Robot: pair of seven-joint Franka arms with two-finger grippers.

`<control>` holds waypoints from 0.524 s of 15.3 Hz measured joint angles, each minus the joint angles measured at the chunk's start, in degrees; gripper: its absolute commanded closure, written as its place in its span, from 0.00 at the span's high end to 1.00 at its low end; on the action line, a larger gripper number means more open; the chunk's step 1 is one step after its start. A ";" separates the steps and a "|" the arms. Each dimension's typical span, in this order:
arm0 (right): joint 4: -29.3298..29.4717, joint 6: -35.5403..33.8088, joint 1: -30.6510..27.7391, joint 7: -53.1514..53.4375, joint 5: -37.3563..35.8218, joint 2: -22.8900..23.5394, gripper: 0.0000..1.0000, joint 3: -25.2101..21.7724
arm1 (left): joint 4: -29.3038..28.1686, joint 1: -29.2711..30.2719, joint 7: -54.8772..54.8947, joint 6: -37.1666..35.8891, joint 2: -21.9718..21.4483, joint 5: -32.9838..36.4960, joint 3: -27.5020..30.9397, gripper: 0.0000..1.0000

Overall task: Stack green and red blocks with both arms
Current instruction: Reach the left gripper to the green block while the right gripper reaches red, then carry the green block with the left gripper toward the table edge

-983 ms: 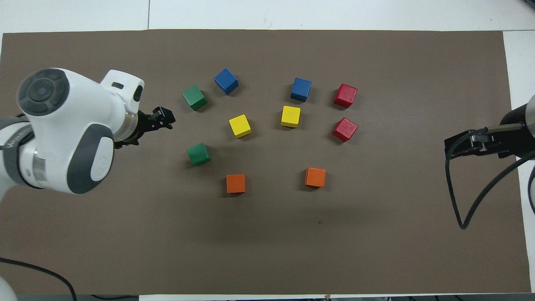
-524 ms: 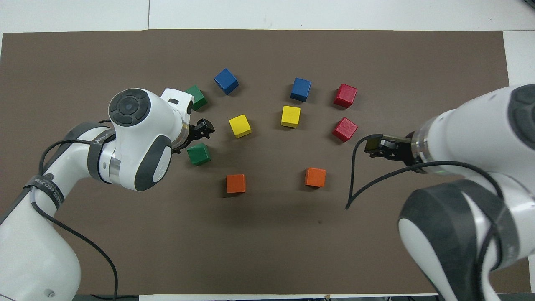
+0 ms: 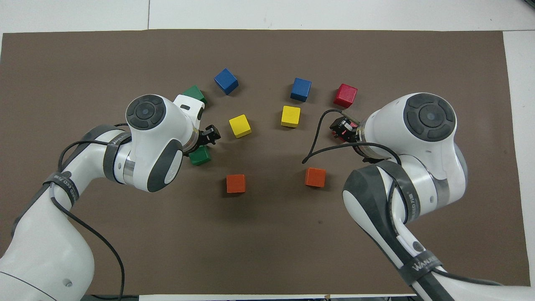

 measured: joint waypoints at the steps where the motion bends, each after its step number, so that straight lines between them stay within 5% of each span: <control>1: 0.08 1.50 -0.02 0.41 0.01 1.43 1.00 -0.12 | -0.18 -0.31 0.02 -0.68 0.00 0.02 0.00 0.00; 8: 0.94 7.33 -0.81 0.55 0.01 7.10 1.00 -0.90 | 1.68 4.45 13.28 -10.43 -1.87 0.30 2.01 0.00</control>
